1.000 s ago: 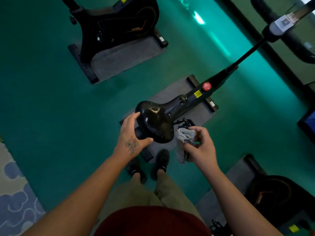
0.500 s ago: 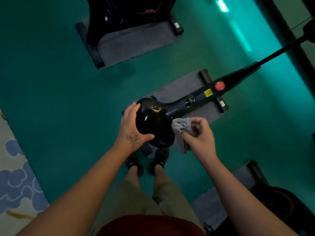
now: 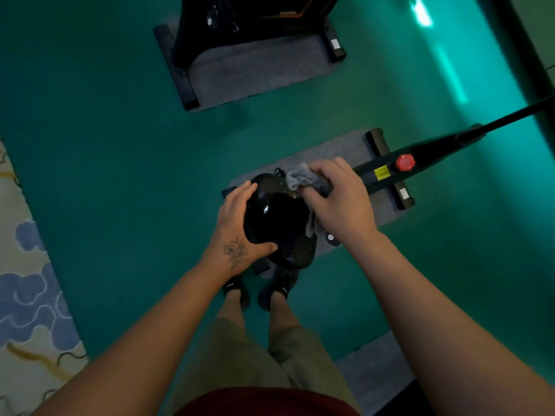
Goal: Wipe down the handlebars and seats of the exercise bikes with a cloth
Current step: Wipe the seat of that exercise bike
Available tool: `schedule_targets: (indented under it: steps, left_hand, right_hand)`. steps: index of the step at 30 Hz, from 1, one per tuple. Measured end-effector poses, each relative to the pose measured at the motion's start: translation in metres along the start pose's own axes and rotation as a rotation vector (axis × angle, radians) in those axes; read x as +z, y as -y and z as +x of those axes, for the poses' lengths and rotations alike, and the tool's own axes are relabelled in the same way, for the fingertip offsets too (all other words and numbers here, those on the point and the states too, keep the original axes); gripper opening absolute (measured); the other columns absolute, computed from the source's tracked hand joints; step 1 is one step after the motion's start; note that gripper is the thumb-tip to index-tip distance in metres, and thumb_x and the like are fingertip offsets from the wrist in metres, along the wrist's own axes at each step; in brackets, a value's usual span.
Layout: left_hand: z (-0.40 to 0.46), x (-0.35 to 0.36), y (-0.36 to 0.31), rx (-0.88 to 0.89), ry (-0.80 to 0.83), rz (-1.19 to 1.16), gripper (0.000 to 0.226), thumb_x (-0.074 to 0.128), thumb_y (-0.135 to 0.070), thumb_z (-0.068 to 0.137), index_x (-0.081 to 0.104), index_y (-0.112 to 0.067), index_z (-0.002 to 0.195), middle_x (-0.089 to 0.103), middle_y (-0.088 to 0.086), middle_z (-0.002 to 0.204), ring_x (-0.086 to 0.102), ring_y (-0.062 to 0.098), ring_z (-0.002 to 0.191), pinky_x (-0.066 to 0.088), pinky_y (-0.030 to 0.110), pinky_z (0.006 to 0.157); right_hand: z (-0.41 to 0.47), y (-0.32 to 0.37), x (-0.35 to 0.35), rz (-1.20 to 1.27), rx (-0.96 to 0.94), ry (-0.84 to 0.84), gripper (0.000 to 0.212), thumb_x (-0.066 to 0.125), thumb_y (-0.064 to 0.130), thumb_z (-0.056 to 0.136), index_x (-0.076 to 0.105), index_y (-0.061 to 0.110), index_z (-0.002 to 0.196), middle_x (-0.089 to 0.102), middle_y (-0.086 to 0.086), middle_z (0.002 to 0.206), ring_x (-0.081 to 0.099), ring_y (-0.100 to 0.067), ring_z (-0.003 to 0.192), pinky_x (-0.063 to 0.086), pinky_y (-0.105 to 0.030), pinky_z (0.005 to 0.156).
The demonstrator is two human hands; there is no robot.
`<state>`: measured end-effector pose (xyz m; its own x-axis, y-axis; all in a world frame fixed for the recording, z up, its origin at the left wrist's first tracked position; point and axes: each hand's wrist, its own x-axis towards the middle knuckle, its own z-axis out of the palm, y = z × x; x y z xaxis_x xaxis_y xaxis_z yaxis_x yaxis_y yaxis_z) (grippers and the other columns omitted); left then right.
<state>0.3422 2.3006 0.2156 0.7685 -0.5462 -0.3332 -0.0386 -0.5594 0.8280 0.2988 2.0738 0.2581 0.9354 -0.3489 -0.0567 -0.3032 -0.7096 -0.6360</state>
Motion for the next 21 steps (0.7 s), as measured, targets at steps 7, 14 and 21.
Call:
schedule_targets:
  steps: [7, 14, 21]
  left_hand:
    - [0.0, 0.002, 0.006, -0.007, -0.004, -0.058, 0.121, 0.091, -0.046, 0.064, 0.027, -0.027, 0.165, 0.025, -0.016, 0.165, 0.027, 0.013, 0.155, 0.039, 0.055, 0.122]
    - [-0.003, 0.002, 0.01, 0.003, -0.004, -0.077, 0.12, 0.092, -0.046, 0.066, 0.025, -0.029, 0.165, 0.023, -0.022, 0.164, 0.024, 0.008, 0.156, 0.038, 0.053, 0.123]
    - [-0.001, 0.0, 0.009, -0.014, 0.003, -0.071, 0.119, 0.098, -0.035, 0.07, 0.027, -0.026, 0.164, 0.022, -0.014, 0.166, 0.023, 0.007, 0.155, 0.028, 0.047, 0.129]
  right_hand:
    - [0.065, 0.019, 0.034, -0.161, -0.175, 0.249, 0.03, 0.066, 0.022, 0.095, 0.072, 0.024, 0.125, 0.061, -0.003, 0.114, 0.062, -0.027, 0.106, 0.049, -0.037, 0.075]
    - [0.058, 0.008, 0.025, -0.214, -0.185, 0.377, 0.035, 0.061, 0.01, 0.097, 0.071, 0.017, 0.13, 0.062, -0.011, 0.119, 0.063, -0.037, 0.111, 0.054, -0.05, 0.085]
    - [0.06, -0.008, 0.013, -0.188, -0.114, 0.438, 0.032, 0.069, 0.023, 0.099, 0.07, 0.022, 0.131, 0.063, -0.007, 0.118, 0.062, -0.029, 0.112, 0.051, -0.041, 0.089]
